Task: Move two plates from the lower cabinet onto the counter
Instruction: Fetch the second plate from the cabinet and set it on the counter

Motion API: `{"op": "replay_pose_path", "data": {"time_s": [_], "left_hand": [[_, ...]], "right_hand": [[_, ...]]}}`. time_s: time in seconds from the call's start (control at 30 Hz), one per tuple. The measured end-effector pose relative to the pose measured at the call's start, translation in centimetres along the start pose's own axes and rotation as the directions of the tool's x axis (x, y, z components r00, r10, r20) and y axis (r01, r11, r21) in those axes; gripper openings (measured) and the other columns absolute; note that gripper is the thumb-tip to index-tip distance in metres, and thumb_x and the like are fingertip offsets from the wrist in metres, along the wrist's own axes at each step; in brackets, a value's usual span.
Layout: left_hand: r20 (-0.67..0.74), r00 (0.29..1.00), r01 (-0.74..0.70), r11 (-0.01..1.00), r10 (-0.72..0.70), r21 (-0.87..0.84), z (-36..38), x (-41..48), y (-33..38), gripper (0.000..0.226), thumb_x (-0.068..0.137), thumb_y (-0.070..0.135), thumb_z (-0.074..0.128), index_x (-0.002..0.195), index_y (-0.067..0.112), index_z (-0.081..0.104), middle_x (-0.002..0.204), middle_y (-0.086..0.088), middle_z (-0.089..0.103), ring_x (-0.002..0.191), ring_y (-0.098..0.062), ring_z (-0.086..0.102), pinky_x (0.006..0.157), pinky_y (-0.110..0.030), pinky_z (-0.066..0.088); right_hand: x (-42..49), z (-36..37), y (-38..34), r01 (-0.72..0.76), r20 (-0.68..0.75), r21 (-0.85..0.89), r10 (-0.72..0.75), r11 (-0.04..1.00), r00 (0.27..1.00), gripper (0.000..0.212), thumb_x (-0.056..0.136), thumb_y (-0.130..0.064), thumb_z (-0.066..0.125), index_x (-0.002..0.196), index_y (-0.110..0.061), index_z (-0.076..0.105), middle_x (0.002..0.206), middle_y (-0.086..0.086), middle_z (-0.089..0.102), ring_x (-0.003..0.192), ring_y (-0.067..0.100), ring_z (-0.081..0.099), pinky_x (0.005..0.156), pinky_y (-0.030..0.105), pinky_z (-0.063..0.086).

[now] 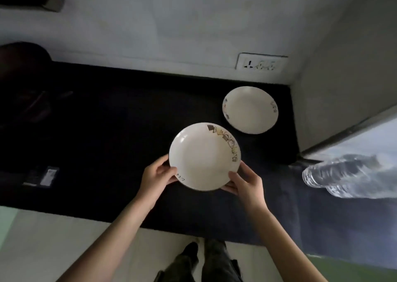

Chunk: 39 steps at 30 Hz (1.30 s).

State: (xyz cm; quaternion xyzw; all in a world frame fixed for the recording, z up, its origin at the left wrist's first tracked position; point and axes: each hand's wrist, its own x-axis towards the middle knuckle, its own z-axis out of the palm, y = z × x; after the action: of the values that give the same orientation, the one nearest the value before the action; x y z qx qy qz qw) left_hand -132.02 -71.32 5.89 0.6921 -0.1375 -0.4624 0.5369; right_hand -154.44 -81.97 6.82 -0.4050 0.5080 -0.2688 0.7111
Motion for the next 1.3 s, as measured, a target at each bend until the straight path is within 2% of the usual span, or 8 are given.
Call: {"op": "replay_pose_path", "data": {"time_s": [0.13,0.27,0.4,0.57,0.7,0.77,1.07,1.3], "left_hand": [[-0.051,0.998,-0.032,0.999,0.032,-0.011,0.0,6.6,2.1,0.051,0.083,0.005,0.065,0.13,0.023,0.06,0.096,-0.006,0.078,0.096,-0.016,0.074,0.069,-0.023,0.059],[-0.073,0.996,-0.048,0.999,0.047,-0.019,-0.6,12.0,3.2,0.047,0.083,0.006,0.067,0.126,0.026,0.061,0.098,-0.006,0.078,0.098,-0.018,0.073,0.071,-0.026,0.06],[-0.055,0.997,-0.06,0.998,0.061,0.009,-1.2,15.4,4.1,0.041,0.085,0.005,0.065,0.108,0.039,0.067,0.097,-0.003,0.078,0.096,-0.015,0.074,0.069,-0.024,0.06],[-0.019,0.999,-0.048,0.999,0.048,0.026,-1.4,18.4,5.1,0.05,0.084,0.005,0.066,0.13,0.024,0.059,0.1,-0.002,0.078,0.098,-0.014,0.073,0.073,-0.026,0.061],[-0.021,0.999,-0.035,0.999,0.036,0.025,-1.0,19.9,5.7,0.053,0.085,0.001,0.064,0.135,0.017,0.056,0.106,-0.008,0.075,0.099,-0.017,0.073,0.081,-0.034,0.061],[-0.013,0.999,-0.038,0.999,0.038,0.022,-0.9,20.5,5.8,0.054,0.085,0.002,0.064,0.136,0.017,0.055,0.108,-0.008,0.075,0.1,-0.018,0.073,0.084,-0.035,0.061],[-0.004,0.999,-0.036,0.999,0.036,0.014,-0.9,21.4,6.0,0.052,0.085,0.0,0.062,0.134,0.019,0.057,0.101,-0.004,0.076,0.095,-0.014,0.074,0.072,-0.026,0.06],[0.013,1.0,-0.027,0.999,0.027,-0.019,-1.1,21.9,5.8,0.051,0.087,0.001,0.063,0.133,0.02,0.057,0.103,-0.005,0.076,0.097,-0.013,0.073,0.073,-0.026,0.06]], "right_hand": [[7.6,2.6,-2.0,-0.001,0.051,0.044,-0.002,0.999,0.999,0.051,0.085,-0.008,0.068,0.132,-0.028,0.062,0.105,-0.001,0.079,0.092,0.026,0.077,0.07,0.036,0.062],[13.3,5.2,-2.5,0.01,0.039,0.094,-0.014,0.996,0.999,0.047,0.086,-0.005,0.067,0.126,-0.03,0.065,0.098,-0.001,0.08,0.089,0.024,0.077,0.069,0.034,0.062],[16.5,7.0,-1.8,0.007,0.003,0.12,-0.007,0.993,1.0,0.043,0.088,-0.003,0.065,0.121,-0.031,0.069,0.103,-0.001,0.078,0.093,0.022,0.076,0.068,0.033,0.062],[19.0,8.4,-1.9,0.004,-0.049,0.152,0.003,0.988,0.999,0.045,0.091,-0.005,0.064,0.132,-0.022,0.063,0.118,0.001,0.071,0.101,0.025,0.072,0.067,0.033,0.062],[20.1,8.8,-2.2,0.023,-0.086,0.153,-0.01,0.988,0.996,0.045,0.092,-0.007,0.062,0.136,-0.02,0.061,0.12,0.0,0.07,0.101,0.025,0.072,0.069,0.034,0.062],[20.6,8.9,-2.2,0.026,-0.106,0.158,-0.009,0.987,0.994,0.045,0.093,-0.007,0.062,0.136,-0.02,0.06,0.121,0.0,0.07,0.1,0.024,0.072,0.069,0.034,0.063],[21.6,9.5,-1.6,0.011,-0.146,0.14,0.009,0.99,0.989,0.045,0.093,-0.008,0.062,0.137,-0.02,0.059,0.125,0.003,0.069,0.105,0.026,0.07,0.07,0.035,0.063],[22.1,9.5,-1.1,0.038,-0.166,0.107,-0.02,0.994,0.986,0.043,0.094,-0.011,0.062,0.136,-0.02,0.06,0.122,0.002,0.069,0.104,0.024,0.07,0.068,0.033,0.063]]}}
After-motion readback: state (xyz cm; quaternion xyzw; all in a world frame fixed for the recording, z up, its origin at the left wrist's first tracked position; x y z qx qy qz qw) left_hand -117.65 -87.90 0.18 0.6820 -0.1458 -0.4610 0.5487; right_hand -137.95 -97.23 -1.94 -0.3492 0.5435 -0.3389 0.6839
